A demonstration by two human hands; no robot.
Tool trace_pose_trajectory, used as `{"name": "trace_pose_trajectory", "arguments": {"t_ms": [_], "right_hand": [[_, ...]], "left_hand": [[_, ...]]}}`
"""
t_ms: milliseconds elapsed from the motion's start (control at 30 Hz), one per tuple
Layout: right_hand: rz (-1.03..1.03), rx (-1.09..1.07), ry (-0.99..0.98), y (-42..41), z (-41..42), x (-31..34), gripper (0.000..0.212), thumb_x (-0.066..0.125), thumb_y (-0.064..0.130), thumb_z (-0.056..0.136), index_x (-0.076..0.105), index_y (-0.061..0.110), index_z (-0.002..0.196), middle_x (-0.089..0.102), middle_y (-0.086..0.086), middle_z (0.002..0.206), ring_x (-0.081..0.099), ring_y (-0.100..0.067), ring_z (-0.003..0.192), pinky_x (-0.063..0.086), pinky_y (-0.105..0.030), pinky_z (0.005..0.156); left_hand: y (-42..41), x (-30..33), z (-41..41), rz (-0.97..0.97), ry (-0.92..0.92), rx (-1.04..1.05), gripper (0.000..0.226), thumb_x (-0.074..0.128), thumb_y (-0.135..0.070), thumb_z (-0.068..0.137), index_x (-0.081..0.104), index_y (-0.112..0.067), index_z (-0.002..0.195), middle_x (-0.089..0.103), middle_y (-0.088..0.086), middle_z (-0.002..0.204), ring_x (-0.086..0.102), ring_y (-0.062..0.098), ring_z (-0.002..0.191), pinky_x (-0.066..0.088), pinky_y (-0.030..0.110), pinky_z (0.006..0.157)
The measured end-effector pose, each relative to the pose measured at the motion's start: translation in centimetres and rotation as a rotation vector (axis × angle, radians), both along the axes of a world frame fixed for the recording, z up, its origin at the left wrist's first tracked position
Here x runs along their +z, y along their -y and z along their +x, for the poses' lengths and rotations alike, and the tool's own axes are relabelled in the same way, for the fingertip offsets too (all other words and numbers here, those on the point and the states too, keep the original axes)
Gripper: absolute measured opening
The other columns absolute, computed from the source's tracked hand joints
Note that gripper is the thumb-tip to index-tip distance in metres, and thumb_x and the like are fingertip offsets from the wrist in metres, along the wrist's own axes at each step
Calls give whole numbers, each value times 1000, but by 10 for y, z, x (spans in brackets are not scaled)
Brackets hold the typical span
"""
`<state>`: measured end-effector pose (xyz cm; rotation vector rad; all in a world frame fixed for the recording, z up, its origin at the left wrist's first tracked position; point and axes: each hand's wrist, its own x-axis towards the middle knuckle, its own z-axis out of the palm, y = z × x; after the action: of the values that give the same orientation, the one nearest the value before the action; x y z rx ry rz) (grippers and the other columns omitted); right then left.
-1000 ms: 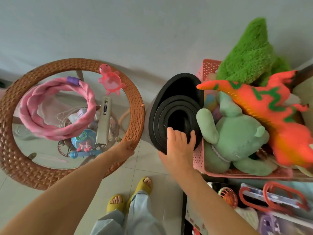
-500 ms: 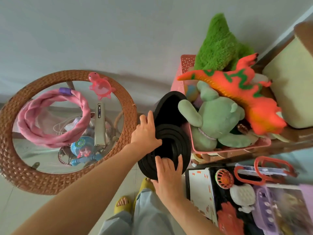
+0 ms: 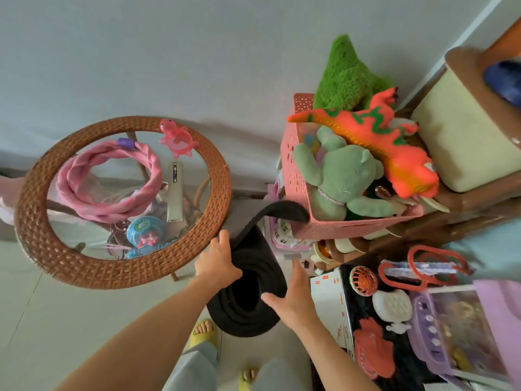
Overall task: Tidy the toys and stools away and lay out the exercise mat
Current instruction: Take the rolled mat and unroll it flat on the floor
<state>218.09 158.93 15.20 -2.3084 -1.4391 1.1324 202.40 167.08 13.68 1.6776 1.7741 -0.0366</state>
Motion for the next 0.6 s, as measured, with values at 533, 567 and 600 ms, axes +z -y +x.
{"name": "trace_pose_trajectory", "arguments": {"t_ms": [533,567,600], "right_hand": [[151,290,340,99,44,14,115,67,57,71,-17,29,145,-14,-5,156,-4,-30,144,14,-59,113],[132,322,290,103,40,14,115,68,52,72,-19,29,144,-10,-6,156,2,-30,144,19,-58,112],[124,348,226,109,34,14,115,69,46,73,-19,29,144,-1,-7,155,12,-31,142,29,-55,110]], "left_hand": [[172,24,37,69,63,372,52,67,-30,69,33,-24,108,58,0,95,62,23,84,58,40,73],[182,26,35,62,70,399,53,67,-30,68,33,-24,109,59,-1,94,62,23,84,58,39,73],[194,28,30,54,78,430,54,66,-30,68,34,-24,110,59,0,95,62,23,85,58,40,74]]}}
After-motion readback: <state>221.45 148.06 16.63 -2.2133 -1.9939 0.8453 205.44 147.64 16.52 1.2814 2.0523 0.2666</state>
